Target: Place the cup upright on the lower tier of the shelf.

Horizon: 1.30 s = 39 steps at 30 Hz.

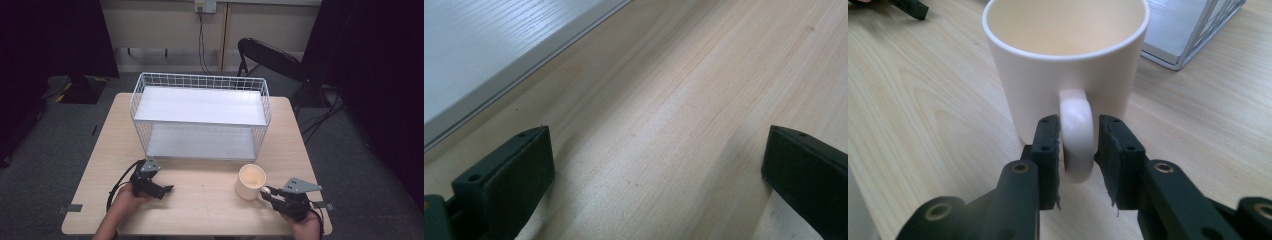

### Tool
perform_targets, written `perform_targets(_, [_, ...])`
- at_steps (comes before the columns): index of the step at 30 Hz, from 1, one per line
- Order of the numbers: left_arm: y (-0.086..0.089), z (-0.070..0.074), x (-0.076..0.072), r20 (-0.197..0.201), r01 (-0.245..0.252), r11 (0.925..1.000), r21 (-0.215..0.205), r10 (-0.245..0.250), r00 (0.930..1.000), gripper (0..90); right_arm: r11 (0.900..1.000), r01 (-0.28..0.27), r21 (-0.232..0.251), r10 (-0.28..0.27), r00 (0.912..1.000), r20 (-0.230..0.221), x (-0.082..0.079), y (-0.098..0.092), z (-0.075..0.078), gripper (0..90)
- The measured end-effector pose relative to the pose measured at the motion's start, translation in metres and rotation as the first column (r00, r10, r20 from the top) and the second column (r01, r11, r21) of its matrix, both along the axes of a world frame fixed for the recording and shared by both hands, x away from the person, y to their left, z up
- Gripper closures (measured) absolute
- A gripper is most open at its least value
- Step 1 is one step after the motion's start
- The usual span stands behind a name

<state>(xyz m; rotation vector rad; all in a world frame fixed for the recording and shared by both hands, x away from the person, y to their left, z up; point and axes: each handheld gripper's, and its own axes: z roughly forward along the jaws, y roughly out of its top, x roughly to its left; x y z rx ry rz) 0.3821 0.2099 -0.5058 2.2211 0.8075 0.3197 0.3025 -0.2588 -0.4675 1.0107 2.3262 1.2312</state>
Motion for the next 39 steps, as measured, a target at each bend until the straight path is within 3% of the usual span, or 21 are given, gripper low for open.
perform_targets(23, [0.0,0.0,0.0,0.0,0.0,1.0,0.0,0.0,1.0,0.0,1.0,-0.004,0.013,0.004,1.0,-0.002,0.0007,-0.0007,0.001,77.1])
perform_targets(31, [0.0,0.0,0.0,0.0,0.0,1.0,0.0,0.0,1.0,0.0,1.0,-0.012,-0.026,0.013,0.9996,0.026,0.0005,0.0,0.0022,79.1])
perform_targets(39, [0.0,0.0,0.0,0.0,0.0,1.0,-0.001,0.0,1.0,0.0,1.0,-0.004,-0.014,0.004,0.9993,0.036,0.0007,-0.0033,0.0041,79.6])
